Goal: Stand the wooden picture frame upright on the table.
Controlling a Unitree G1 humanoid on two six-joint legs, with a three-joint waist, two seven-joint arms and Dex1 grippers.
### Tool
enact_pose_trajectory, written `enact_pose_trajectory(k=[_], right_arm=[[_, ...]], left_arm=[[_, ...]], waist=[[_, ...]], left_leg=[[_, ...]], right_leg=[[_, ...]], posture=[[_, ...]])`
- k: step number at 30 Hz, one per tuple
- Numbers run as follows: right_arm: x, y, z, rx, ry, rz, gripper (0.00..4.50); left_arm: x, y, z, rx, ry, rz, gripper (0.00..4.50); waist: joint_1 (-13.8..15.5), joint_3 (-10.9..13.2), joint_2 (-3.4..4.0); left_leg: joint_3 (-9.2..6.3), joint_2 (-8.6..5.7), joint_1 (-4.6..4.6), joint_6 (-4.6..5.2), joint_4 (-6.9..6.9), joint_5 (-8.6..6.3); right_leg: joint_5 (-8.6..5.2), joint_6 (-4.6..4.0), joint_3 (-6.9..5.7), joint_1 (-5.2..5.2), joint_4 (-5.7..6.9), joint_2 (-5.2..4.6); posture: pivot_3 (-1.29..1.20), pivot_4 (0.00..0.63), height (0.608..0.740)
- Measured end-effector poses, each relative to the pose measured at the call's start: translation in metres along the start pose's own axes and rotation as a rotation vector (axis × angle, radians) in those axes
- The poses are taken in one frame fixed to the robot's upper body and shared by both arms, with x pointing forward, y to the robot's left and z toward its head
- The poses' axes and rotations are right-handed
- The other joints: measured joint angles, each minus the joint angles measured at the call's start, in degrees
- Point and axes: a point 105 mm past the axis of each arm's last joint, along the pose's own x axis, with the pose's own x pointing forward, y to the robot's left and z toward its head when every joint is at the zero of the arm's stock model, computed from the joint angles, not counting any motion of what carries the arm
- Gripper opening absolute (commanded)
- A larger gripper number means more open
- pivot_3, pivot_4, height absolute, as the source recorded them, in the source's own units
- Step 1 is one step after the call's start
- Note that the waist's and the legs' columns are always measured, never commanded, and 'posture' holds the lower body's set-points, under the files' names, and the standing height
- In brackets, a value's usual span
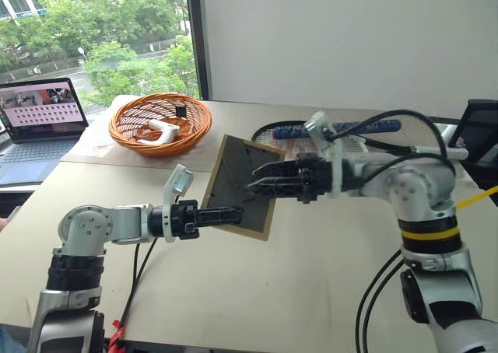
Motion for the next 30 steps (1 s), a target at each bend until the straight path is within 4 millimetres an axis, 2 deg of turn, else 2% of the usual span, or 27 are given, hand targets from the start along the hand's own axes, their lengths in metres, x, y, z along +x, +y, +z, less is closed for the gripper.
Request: enact_pose_trajectory(k=[5, 9, 20, 25, 30], right_arm=[[0.000, 0.005, 0.002, -0.048, -0.039, 0.024, 4.26], [-0.002, 0.022, 0.004, -0.127, -0.066, 0.108, 4.26], [-0.004, 0.026, 0.005, -0.174, -0.092, 0.130, 4.26], [-0.016, 0.016, 0.007, -0.246, -0.040, 0.050, 4.26], [-0.046, -0.007, 0.019, -0.370, 0.019, -0.132, 4.26]], left_arm=[[-0.003, 0.000, 0.002, -0.010, -0.014, -0.026, 1.25], [-0.005, 0.002, 0.003, -0.026, -0.032, -0.037, 1.25], [-0.006, 0.000, 0.004, -0.032, -0.033, -0.083, 1.25], [-0.011, 0.005, 0.006, -0.056, -0.034, -0.060, 1.25], [-0.013, 0.005, 0.005, -0.078, -0.024, -0.062, 1.25]], waist=[[0.1, 0.0, 0.00], [0.1, 0.0, 0.00], [0.1, 0.0, 0.00], [0.1, 0.0, 0.00], [0.2, 0.0, 0.00]], left_leg=[[0.00, 0.00, 0.00, 0.00, -0.01, 0.00], [0.00, 0.00, 0.00, 0.00, -0.01, 0.00], [-0.01, 0.00, 0.01, 0.00, 0.00, 0.00], [-0.01, 0.00, 0.00, 0.00, 0.01, 0.00], [0.00, 0.00, 0.00, 0.00, 0.00, 0.00]], right_leg=[[0.00, 0.00, -0.01, 0.01, 0.00, 0.00], [0.00, 0.00, -0.01, 0.01, -0.01, 0.00], [0.00, 0.00, -0.01, 0.01, 0.00, 0.00], [0.00, 0.00, -0.01, 0.01, 0.00, 0.00], [-0.01, 0.00, -0.01, 0.01, -0.04, -0.01]], posture=[[0.00, 0.150, 0.705], [0.00, 0.150, 0.705], [0.00, 0.150, 0.705], [0.00, 0.150, 0.705], [0.00, 0.150, 0.705]])
